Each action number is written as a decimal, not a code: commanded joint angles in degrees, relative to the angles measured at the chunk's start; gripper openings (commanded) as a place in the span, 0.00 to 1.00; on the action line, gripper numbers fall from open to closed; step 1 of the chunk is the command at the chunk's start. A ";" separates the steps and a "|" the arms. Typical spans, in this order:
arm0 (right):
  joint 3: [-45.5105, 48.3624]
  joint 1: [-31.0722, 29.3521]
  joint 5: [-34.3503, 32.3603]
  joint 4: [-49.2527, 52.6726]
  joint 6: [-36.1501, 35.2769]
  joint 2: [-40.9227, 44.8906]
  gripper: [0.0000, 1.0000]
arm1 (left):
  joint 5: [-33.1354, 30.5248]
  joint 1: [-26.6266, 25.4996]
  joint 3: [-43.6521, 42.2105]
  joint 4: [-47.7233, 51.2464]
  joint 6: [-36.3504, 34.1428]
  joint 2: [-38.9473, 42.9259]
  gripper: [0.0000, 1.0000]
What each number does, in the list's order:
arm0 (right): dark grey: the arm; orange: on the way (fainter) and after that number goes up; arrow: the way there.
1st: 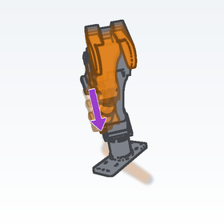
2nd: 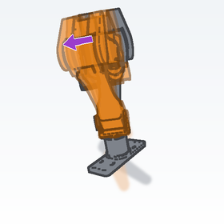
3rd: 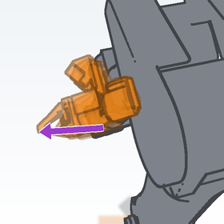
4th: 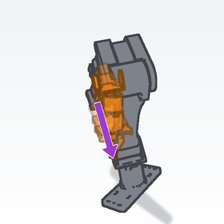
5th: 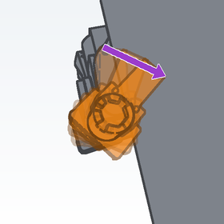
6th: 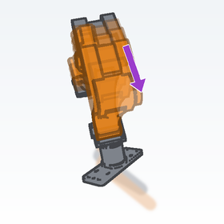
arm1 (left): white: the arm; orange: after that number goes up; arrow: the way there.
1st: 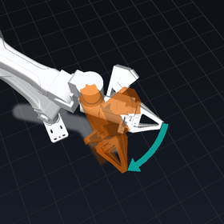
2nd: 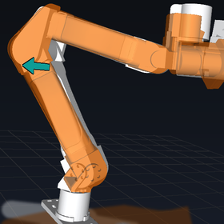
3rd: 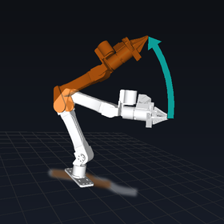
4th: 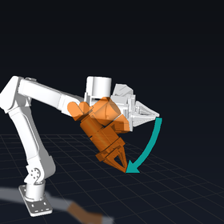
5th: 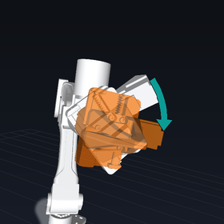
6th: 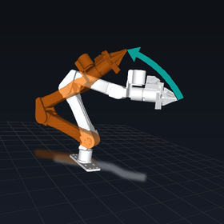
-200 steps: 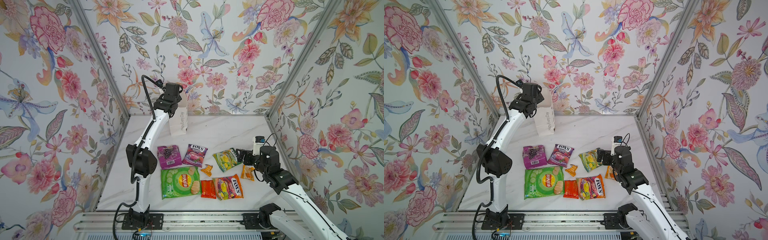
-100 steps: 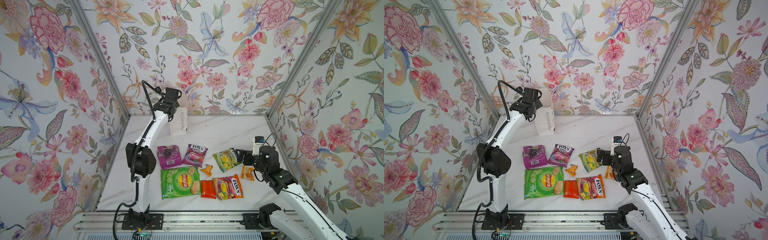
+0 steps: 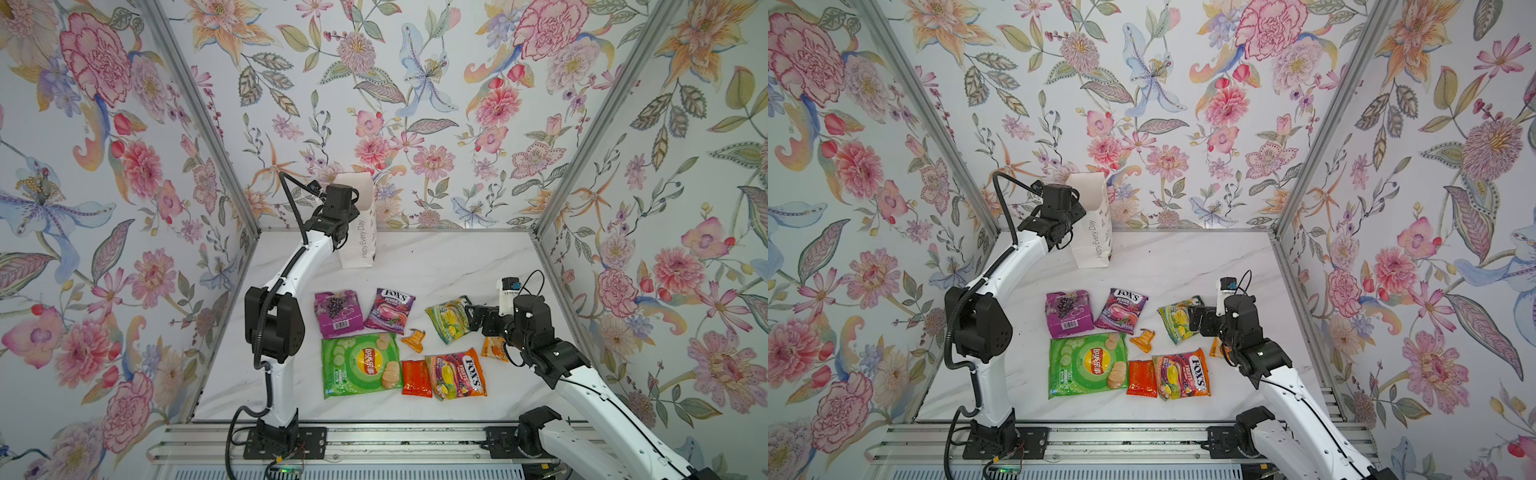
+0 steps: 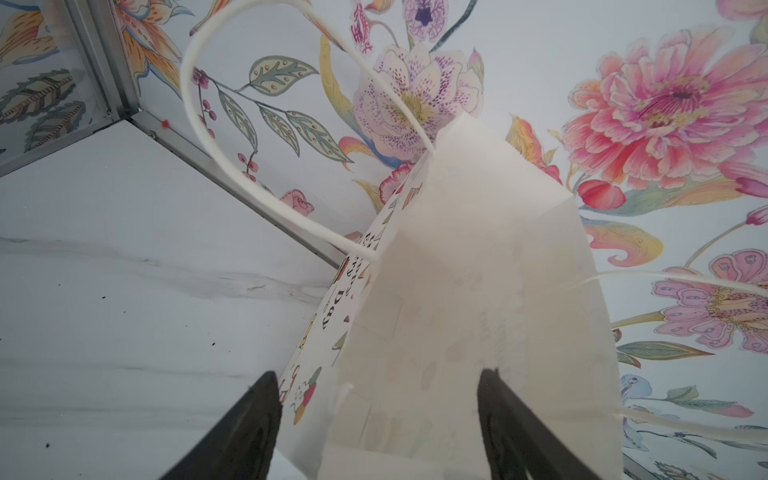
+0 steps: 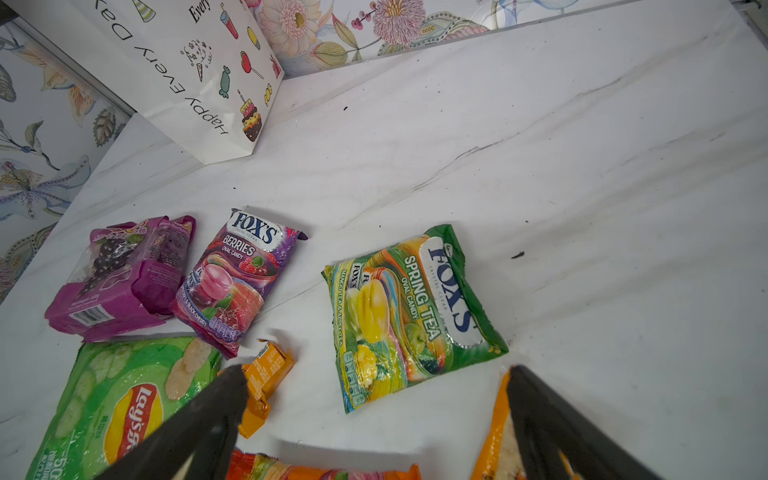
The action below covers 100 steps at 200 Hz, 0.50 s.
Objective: Place the snacks into the paper bag
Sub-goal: 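Grasp the paper bag's top edge with the left gripper and hold it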
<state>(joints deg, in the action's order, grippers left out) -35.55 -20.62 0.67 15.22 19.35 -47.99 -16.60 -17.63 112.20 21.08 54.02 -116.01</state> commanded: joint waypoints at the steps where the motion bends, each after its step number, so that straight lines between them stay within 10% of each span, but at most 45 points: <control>1: 0.89 -0.56 0.60 -0.16 0.69 0.63 0.99 | 1.03 -0.09 1.79 -0.98 -1.58 0.78 0.74; 100: 0.31 -1.45 -0.22 0.71 0.85 0.64 0.99 | -1.76 0.05 -0.80 -0.47 -1.86 2.72 0.34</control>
<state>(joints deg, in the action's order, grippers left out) -35.40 -21.61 1.04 15.27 19.53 -47.94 -16.86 -17.63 112.42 20.84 53.01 -116.01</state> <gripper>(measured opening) 0.992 0.376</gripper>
